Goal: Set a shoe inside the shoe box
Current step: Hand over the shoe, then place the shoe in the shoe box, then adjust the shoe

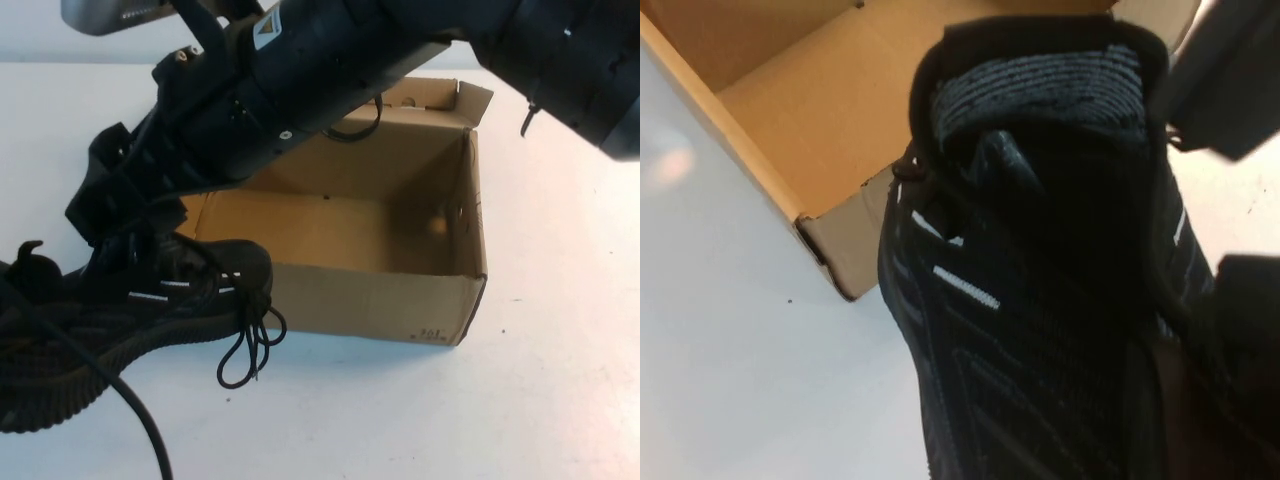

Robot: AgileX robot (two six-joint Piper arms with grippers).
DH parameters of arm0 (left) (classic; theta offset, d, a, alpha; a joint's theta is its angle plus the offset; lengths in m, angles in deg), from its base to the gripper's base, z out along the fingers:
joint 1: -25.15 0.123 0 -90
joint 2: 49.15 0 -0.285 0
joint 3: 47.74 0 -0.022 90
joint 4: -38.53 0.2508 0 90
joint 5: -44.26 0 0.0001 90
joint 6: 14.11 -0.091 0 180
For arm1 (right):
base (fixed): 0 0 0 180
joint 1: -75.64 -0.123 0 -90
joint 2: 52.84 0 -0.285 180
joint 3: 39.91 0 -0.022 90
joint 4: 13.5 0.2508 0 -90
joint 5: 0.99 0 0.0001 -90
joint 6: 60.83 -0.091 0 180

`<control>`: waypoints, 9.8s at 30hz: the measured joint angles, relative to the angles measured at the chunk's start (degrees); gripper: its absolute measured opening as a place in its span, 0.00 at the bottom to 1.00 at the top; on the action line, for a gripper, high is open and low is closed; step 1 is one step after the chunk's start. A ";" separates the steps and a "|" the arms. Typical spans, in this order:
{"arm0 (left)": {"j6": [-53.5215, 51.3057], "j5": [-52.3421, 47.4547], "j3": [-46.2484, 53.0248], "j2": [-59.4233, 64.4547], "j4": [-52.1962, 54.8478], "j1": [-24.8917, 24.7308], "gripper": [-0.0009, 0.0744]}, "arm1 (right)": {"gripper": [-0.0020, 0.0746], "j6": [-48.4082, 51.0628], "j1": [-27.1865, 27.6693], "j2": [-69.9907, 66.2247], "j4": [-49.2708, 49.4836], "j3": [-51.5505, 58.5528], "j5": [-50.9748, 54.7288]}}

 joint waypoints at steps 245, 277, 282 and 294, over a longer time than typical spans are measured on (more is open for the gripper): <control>-7.87 14.71 -12.61 33.99 -17.40 -3.61 0.01 | 0.01 3.04 18.57 -9.45 -22.93 9.80 -6.52; 3.11 15.13 -18.44 51.04 -2.40 -11.64 0.01 | 0.01 7.22 17.82 -17.96 -7.12 9.58 -3.98; 4.01 14.20 -18.66 51.09 -0.27 -11.64 0.01 | 0.00 6.42 17.82 -21.41 -7.18 9.58 -6.78; 4.27 12.80 -18.66 51.18 -0.05 -11.64 0.01 | 0.00 -2.22 17.21 -22.60 -11.95 9.58 -18.99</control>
